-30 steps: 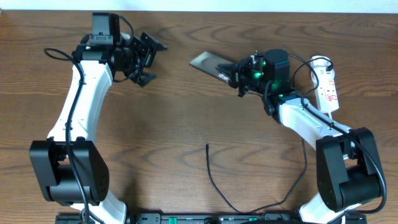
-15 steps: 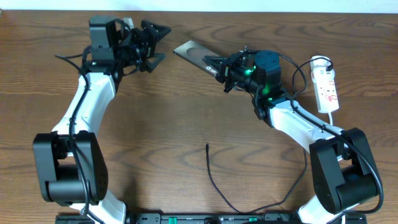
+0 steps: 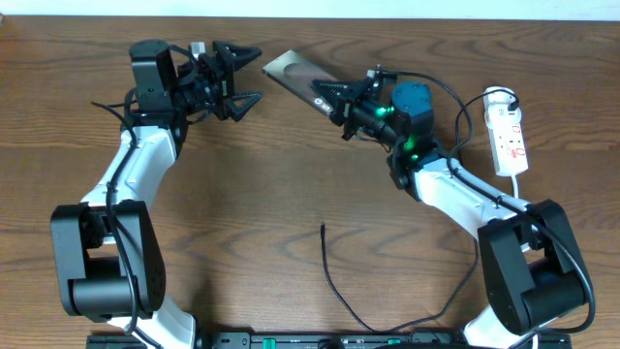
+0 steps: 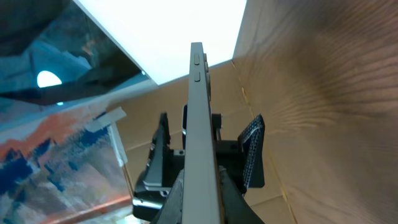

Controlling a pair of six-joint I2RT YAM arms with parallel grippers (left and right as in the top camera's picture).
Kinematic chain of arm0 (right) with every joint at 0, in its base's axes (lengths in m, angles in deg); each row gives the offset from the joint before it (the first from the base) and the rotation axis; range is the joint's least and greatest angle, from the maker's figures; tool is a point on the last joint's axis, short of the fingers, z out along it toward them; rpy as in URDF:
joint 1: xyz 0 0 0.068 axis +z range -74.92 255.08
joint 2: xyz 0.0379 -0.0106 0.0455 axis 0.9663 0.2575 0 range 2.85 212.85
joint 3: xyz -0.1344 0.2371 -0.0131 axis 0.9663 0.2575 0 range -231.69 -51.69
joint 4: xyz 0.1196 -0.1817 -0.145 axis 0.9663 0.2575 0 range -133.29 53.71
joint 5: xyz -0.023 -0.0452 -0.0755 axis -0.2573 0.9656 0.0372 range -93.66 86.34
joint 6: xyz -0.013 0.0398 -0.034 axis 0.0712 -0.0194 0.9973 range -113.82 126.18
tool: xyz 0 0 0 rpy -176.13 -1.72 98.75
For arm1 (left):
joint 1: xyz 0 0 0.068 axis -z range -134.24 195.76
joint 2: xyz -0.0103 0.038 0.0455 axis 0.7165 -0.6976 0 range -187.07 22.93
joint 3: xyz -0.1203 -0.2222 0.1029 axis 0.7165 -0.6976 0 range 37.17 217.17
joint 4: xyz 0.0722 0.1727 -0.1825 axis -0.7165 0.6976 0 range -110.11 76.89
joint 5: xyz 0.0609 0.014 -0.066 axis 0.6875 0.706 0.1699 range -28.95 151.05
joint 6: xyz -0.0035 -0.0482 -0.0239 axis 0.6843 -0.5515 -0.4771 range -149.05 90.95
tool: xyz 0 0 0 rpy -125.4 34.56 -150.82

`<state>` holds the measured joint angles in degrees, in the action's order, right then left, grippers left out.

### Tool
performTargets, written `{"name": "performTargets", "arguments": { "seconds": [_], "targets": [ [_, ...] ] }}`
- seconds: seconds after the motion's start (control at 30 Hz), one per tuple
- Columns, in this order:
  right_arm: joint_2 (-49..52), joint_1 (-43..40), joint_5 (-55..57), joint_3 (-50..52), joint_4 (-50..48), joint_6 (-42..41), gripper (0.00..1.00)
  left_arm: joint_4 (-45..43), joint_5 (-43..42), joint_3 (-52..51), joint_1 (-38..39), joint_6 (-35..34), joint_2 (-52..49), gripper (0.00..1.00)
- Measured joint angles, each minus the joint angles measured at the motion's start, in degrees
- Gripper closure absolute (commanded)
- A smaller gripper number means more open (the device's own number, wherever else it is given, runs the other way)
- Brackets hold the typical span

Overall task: Plug charger to phone and switch on socket
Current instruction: 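Reach the left gripper back to grasp the phone's other end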

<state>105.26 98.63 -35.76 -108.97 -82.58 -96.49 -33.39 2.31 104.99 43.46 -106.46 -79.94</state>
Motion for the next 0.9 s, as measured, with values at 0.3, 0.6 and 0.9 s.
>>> {"name": "performTargets", "arguments": {
  "seconds": [0.3, 0.6, 0.9],
  "targets": [
    [0.0, 2.5, 1.7, 0.0, -0.2, 1.3, 0.99, -2.1, 1.1, 0.0, 3.4, -1.7, 0.0, 0.09],
    [0.0, 3.3, 3.4, 0.0, -0.2, 1.1, 0.99, -3.7, 2.8, 0.0, 3.7, 0.2, 0.0, 0.09],
    [0.0, 5.1, 5.2, 0.0, -0.2, -2.5, 0.98, -3.7, 5.1, 0.0, 4.0, 1.4, 0.0, 0.09]
  ]
}}
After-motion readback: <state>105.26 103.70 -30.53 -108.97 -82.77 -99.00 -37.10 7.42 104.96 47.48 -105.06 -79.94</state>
